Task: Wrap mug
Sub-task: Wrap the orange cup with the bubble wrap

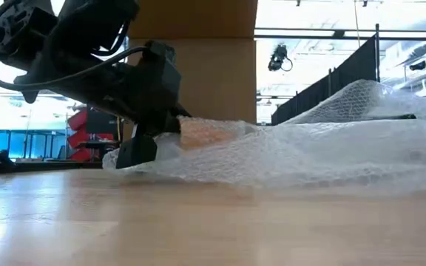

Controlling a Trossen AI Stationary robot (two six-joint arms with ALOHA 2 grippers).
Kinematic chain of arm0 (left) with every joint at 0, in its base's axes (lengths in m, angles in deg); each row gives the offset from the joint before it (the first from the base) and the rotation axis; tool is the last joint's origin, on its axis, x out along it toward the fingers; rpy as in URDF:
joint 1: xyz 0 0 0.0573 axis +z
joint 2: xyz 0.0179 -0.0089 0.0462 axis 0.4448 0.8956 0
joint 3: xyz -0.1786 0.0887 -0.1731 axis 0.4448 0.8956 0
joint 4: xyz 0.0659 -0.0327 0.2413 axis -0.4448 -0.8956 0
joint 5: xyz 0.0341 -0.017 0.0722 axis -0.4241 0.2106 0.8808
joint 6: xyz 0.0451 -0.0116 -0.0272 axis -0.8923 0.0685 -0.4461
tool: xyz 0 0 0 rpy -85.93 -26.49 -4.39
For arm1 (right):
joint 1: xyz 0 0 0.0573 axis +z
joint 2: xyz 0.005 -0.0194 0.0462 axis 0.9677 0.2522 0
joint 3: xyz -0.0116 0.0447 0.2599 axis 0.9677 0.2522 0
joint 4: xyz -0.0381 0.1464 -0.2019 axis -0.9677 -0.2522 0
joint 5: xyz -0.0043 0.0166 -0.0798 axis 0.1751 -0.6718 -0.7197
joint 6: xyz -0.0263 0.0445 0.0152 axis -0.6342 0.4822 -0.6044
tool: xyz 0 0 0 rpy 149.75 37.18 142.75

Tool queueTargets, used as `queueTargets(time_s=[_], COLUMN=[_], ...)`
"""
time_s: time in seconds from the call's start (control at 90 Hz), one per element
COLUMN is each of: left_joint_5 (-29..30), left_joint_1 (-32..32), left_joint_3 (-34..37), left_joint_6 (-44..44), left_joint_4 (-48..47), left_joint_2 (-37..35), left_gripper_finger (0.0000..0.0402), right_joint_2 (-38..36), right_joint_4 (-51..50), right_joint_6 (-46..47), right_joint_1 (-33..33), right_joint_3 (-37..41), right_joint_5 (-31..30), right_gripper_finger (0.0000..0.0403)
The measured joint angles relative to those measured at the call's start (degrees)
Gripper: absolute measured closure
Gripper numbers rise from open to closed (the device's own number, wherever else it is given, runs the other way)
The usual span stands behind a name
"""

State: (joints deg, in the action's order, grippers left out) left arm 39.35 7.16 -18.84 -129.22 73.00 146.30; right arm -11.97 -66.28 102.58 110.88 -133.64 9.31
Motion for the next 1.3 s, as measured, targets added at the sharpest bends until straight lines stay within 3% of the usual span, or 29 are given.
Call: queueTargets(time_s=[0.089,0.289,0.433,0.622,0.844,1.067,1.189,1.3], left_joint_5=[-0.1,-0.2,-0.3,-0.3,-0.3,-0.3,-0.1,-0.1], left_joint_1=[0.0,0.0,-0.1,-0.1,-0.2,-0.2,-0.3,-0.3], left_joint_3=[0.0,-0.1,-0.1,-0.1,-0.1,-0.2,-0.2,-0.2], left_joint_6=[-0.8,-1.6,-1.6,-1.5,-1.5,-1.5,-1.5,-1.5], left_joint_4=[0.1,0.1,-0.2,-0.3,-0.4,-0.6,-0.7,-0.9], left_joint_2=[0.0,0.0,0.0,0.0,0.0,0.0,0.0,0.0], left_gripper_finger=[0.0392,0.0392,0.0392,0.0392,0.0392,0.0392,0.0392,0.0392], right_joint_2=[2.9,7.4,9.6,9.7,11.3,15.5,17.5,17.8], right_joint_4=[1.9,3.4,4.8,5.3,6.5,14.2,16.2,18.9], right_joint_6=[1.0,-7.8,-18.6,-29.2,-30.3,-29.8,-30.7,-30.7], right_joint_1=[-2.0,-13.2,-21.1,-27.9,-30.3,-29.9,-28.6,-27.4], right_joint_3=[5.0,13.1,14.3,14.3,15.3,18.8,18.8,18.8], right_joint_5=[1.6,14.6,22.6,26.1,38.2,45.2,47.6,51.6], right_gripper_finger=[0.006,0.0082,0.0098,0.011,0.012,0.0132,0.0177,0.0269])
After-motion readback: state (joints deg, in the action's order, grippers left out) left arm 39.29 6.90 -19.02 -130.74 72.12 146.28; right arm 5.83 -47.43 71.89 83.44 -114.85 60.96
